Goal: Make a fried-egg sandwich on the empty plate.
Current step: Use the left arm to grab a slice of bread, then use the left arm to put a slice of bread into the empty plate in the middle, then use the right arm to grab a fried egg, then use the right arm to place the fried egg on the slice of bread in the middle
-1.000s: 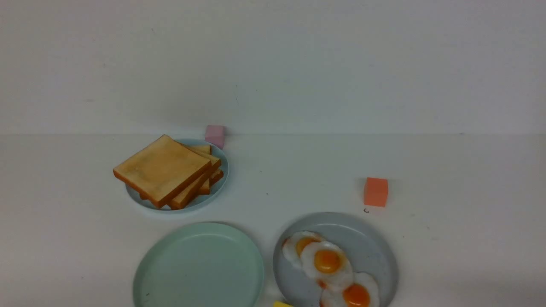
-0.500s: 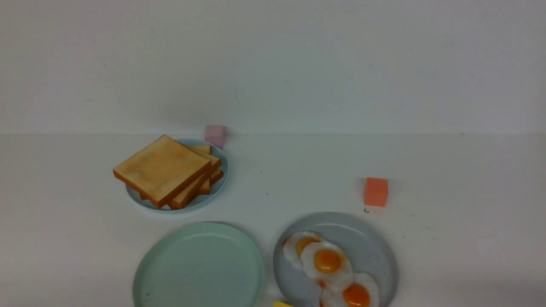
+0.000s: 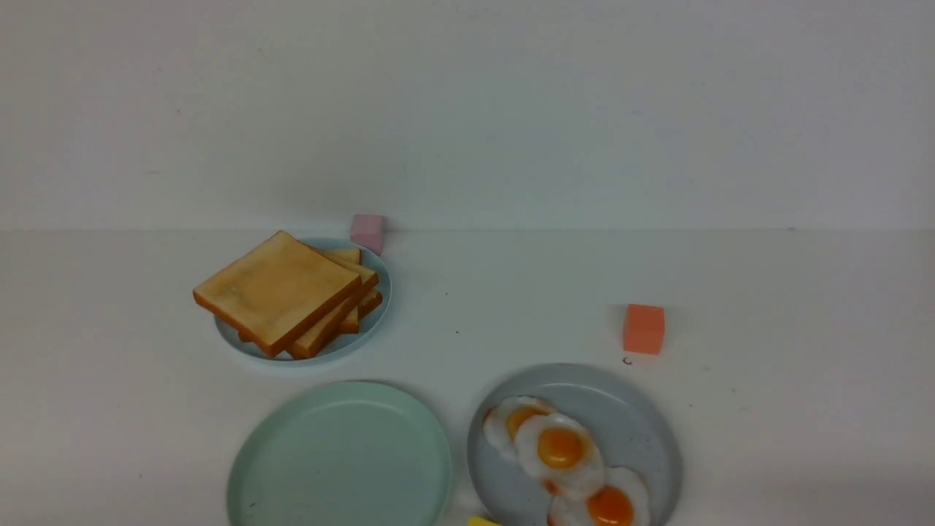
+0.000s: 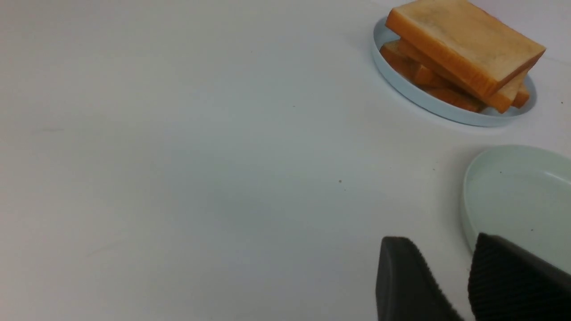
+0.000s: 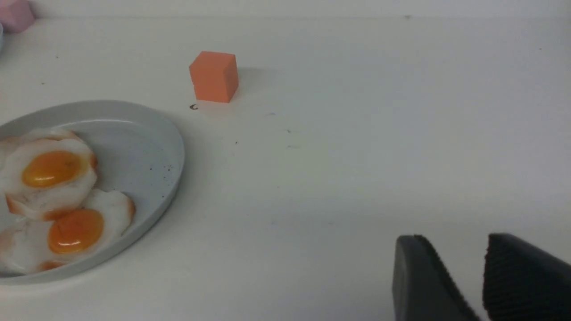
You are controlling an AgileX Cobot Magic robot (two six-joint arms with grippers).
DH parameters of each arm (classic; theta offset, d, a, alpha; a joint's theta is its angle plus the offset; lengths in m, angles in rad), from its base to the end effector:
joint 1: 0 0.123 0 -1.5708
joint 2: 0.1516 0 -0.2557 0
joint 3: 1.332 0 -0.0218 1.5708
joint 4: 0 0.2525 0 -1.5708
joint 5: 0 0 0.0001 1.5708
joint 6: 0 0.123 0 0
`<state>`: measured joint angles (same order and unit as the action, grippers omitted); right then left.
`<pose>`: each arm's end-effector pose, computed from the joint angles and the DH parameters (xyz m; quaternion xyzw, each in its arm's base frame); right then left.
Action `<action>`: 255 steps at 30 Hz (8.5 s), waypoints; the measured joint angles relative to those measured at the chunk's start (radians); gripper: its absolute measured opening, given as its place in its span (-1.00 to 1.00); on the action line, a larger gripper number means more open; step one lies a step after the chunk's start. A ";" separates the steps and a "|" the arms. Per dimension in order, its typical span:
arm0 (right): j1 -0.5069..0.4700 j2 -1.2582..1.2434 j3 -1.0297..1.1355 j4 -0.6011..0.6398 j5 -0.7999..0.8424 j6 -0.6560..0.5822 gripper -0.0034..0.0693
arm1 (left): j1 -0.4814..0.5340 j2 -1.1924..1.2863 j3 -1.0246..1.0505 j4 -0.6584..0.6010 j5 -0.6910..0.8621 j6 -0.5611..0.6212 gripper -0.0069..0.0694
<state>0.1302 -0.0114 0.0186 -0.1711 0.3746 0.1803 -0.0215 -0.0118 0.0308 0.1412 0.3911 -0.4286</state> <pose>0.1144 0.0072 0.1655 -0.0252 0.8012 0.0202 0.5976 0.1139 0.0042 0.1589 -0.1272 0.8004 -0.0716 0.5815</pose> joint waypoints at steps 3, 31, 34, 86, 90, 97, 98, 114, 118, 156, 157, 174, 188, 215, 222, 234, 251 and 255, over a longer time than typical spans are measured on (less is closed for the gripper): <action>0.000 0.000 0.008 0.000 -0.072 0.000 -0.24 | 0.000 0.000 0.000 0.000 -0.033 -0.001 -0.19; 0.000 0.123 -0.266 -0.050 -0.614 0.510 -0.24 | 0.000 0.022 -0.139 -0.016 -0.670 -0.310 -0.19; 0.000 0.243 -0.481 -0.159 -0.497 0.563 -0.24 | 0.000 0.108 -0.345 -0.017 -0.537 -0.335 -0.19; 0.232 1.259 -0.915 0.775 0.435 -0.414 0.07 | 0.000 1.792 -1.165 -0.656 0.049 -0.004 0.39; 0.232 1.259 -0.915 0.775 0.435 -0.414 0.07 | 0.000 1.823 -1.166 -0.683 -0.003 -0.003 0.38; 0.232 1.259 -0.915 0.780 0.437 -0.414 0.07 | 0.000 1.849 -1.166 -0.690 -0.034 0.024 0.03; 0.232 1.259 -0.915 0.780 0.437 -0.414 0.07 | 0.000 1.849 -1.166 -0.690 -0.034 0.025 -0.03; 0.232 1.259 -0.915 0.781 0.444 -0.414 0.07 | 0.053 1.609 -1.167 -0.653 0.172 0.239 -0.56; 0.232 1.259 -0.915 0.782 0.441 -0.415 0.07 | -0.001 1.545 -1.157 -0.649 0.321 0.493 -0.56; 0.232 1.370 -1.037 0.774 0.478 -0.502 0.07 | -0.113 1.488 -1.048 -0.590 0.487 0.645 0.44; 0.232 1.375 -1.043 0.774 0.478 -0.502 0.07 | -0.113 1.481 -1.048 -0.591 0.493 0.645 0.44; 0.232 1.652 -1.206 0.725 0.556 -0.615 0.07 | -0.487 1.117 -0.888 -0.637 0.483 0.796 -0.66; 0.035 1.902 -1.240 1.064 0.621 -0.976 0.07 | -0.608 1.153 -0.878 -0.438 0.301 0.527 -0.85; 0.029 2.107 -1.248 1.225 0.592 -1.096 -0.42 | -0.608 1.153 -0.878 -0.416 0.298 0.523 -0.85; 0.029 2.094 -1.249 1.211 0.591 -1.093 -0.72 | -0.608 1.146 -0.878 -0.391 0.312 0.511 -0.85; 0.205 1.908 -1.467 1.073 0.593 -0.918 -0.72 | -0.608 0.832 -0.877 0.019 0.567 0.017 -0.85; 0.497 2.219 -1.602 1.091 0.333 -0.867 -0.61 | -0.608 0.738 -0.877 0.039 0.668 -0.042 -0.81; 0.497 2.218 -1.604 1.097 0.353 -0.852 -0.21 | -0.608 0.738 -0.877 0.039 0.668 -0.042 -0.81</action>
<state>0.6270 2.2061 -1.5853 0.9254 0.7272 -0.6716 -0.6293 0.7261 -0.8461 0.1801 1.0594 -0.4710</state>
